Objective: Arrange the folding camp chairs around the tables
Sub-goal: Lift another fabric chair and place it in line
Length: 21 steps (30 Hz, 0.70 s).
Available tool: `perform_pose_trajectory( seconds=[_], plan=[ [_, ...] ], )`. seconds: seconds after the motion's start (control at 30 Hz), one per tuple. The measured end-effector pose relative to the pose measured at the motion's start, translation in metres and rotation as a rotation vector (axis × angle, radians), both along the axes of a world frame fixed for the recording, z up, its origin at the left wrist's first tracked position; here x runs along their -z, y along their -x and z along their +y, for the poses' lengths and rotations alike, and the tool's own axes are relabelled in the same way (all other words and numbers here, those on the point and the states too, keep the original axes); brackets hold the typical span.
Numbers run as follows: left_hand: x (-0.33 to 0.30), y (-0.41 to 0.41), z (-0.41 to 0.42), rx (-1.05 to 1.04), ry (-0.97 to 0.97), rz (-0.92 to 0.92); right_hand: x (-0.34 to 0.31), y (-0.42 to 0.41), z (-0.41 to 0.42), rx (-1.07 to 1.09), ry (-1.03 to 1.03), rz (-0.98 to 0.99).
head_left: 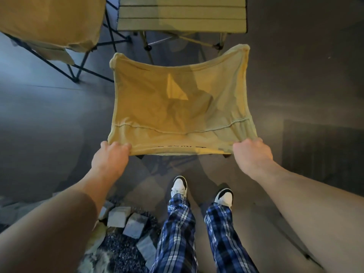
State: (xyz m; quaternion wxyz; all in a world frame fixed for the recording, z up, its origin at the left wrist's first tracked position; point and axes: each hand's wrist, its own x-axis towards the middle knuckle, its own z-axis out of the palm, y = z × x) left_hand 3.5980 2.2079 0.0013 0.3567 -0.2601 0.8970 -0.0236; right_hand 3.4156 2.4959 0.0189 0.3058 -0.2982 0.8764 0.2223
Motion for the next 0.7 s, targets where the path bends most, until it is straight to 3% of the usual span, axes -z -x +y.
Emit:
perform_pose_trajectory(
  seconds=[0.3,0.5,0.6,0.7],
  plan=[
    [-0.004,0.013,-0.012,-0.031,-0.045,-0.120,0.001,-0.001,-0.015,0.085,-0.073,-0.040],
    [-0.017,0.030,-0.011,0.009,-0.031,-0.356,-0.010,0.003,-0.016,0.125,-0.025,-0.121],
    [-0.037,0.062,0.000,0.036,-0.241,-0.431,-0.027,0.010,-0.013,0.164,0.016,-0.247],
    [-0.065,0.108,0.017,0.060,-0.423,-0.324,-0.053,0.030,-0.006,0.210,0.073,-0.308]
  ],
)
